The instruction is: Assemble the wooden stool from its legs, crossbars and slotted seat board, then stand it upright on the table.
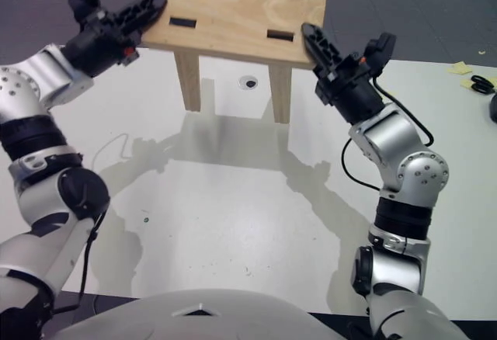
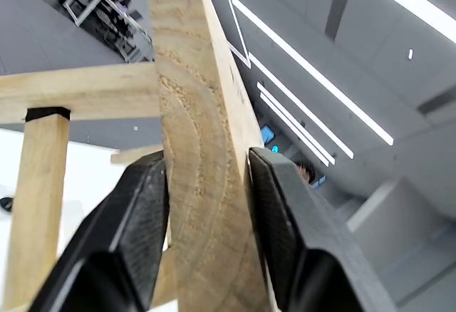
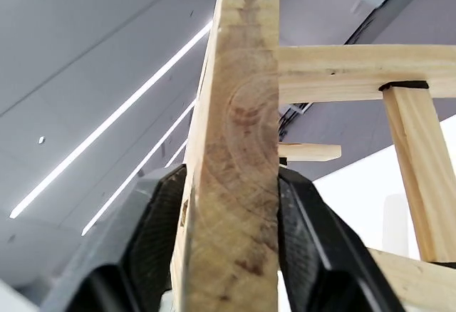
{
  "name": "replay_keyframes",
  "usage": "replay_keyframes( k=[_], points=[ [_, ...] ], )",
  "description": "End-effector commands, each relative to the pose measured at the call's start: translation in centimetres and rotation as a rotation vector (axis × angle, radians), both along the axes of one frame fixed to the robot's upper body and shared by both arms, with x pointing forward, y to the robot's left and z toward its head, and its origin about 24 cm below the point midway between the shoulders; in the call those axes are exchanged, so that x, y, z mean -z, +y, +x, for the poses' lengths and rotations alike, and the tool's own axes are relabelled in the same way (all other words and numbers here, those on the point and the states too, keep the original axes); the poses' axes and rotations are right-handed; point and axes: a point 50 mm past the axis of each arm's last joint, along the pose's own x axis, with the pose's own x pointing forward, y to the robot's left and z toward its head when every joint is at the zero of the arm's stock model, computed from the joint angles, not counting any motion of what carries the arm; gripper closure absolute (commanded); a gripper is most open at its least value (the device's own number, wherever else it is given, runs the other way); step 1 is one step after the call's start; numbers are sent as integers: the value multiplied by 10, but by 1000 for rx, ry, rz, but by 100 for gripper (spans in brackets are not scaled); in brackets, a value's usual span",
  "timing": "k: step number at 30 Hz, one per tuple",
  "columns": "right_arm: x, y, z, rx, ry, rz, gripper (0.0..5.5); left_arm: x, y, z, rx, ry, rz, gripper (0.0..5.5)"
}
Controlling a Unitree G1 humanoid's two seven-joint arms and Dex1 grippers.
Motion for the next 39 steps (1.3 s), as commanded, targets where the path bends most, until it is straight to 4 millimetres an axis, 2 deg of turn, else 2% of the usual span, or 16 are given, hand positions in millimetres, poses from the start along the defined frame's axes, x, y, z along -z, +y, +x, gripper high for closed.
replay_keyframes(
  k=[1, 4, 8, 11, 13, 14, 16, 18, 20, 24, 26, 28, 30, 33, 35, 39],
  points=[
    [-12, 4, -2, 129, 42, 61, 273, -1, -6, 20, -189, 175, -70, 292],
    [-4, 5, -2, 190, 98, 62, 224, 7, -5, 23, -259, 248, -98, 241],
    [-1, 7, -6, 220, 97, 54, 163, 14, -10, 20, -269, 278, -81, 181],
    [-1, -1, -6, 273, 83, 31, 114, 16, -4, 18, -305, 275, -68, 130],
    [2, -11, -4, 328, 72, -13, 81, 15, 5, 16, -353, 252, -71, 96],
    [7, -20, -3, 377, 51, -89, 64, 11, 13, 13, -406, 207, -87, 78],
    [24, -41, -4, 499, 59, -220, 38, 3, 32, 5, -560, 83, -93, 51],
    [41, -61, -6, 616, 86, -309, 10, 5, 45, -6, -707, 0, -12, 13],
    [51, -73, -13, 695, 109, -308, 10, 14, 51, -16, -798, -49, 75, 11],
    [47, -89, -19, 833, 61, -298, 10, 27, 57, -25, -915, -113, 257, 11],
    [52, -102, -16, 939, 70, -390, 10, 25, 64, -28, -1004, -194, 360, 11],
    [63, -101, -10, 984, 86, -608, 10, 23, 65, -30, -1049, -296, 501, 11],
    [75, -86, -2, 943, 84, -770, 10, 26, 67, -33, -1073, -330, 576, 11],
    [86, -62, 1, 895, 27, -886, 10, 39, 73, -38, -1088, -313, 650, 11],
    [92, -60, -8, 942, -21, -974, 10, 46, 67, -35, -1052, -322, 676, 11],
    [105, -61, -22, 1043, 16, -986, 10, 52, 51, -24, -973, -347, 696, 11]
  ],
)
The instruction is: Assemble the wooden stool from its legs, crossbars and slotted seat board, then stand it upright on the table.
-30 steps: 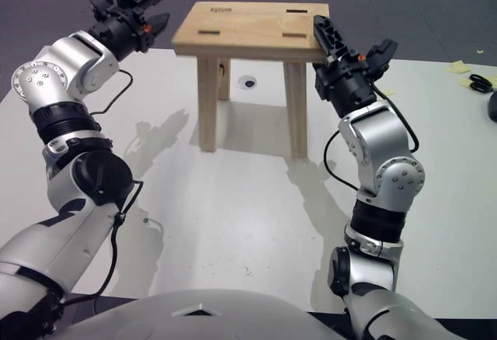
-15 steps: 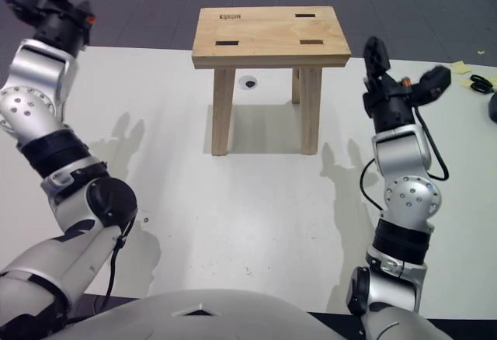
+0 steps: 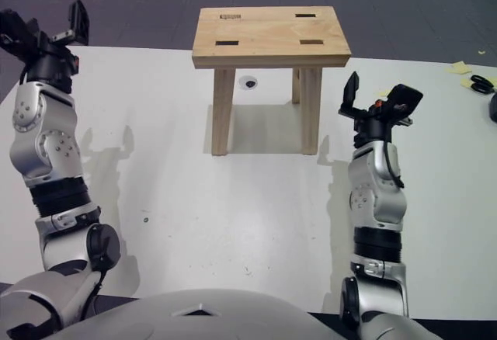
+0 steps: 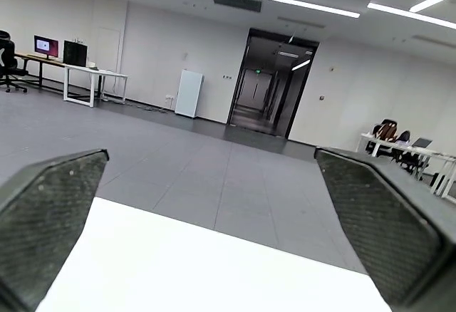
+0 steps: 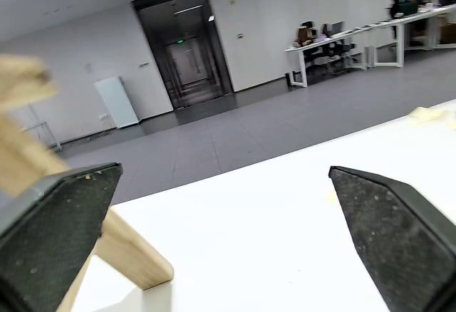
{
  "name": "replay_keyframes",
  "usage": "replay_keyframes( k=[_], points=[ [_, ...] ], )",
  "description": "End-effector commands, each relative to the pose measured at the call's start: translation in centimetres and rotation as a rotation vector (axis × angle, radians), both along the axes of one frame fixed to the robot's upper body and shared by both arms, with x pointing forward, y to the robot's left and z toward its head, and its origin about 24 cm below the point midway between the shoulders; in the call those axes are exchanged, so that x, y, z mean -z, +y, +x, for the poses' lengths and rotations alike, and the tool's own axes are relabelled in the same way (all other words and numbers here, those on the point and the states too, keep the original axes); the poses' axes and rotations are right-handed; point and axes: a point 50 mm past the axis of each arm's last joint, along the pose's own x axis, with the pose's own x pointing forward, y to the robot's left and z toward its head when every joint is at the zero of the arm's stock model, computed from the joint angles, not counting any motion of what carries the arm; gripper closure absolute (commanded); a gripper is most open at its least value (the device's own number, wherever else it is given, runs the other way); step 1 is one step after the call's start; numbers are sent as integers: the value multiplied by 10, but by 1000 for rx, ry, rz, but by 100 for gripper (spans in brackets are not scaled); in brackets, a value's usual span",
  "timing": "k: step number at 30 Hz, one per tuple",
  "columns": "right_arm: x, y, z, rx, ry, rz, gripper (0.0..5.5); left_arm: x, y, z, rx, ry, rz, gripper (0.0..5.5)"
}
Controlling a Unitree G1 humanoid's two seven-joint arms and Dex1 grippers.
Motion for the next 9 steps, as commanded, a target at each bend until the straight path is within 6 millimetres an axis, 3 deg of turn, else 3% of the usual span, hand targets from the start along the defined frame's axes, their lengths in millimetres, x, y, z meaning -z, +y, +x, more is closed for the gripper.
replay_keyframes(
  k=[1, 6, 9],
  points=[
    [14, -1, -16, 106, -3, -15, 10, 4, -20, 13, 88, 13, 46, 11],
    [22, -9, -19, 254, 27, -111, 10, 5, -39, 20, 175, 21, 95, 11],
    [20, -1, -14, 244, 8, -123, 10, 8, -42, 18, 184, 20, 152, 11]
  ],
)
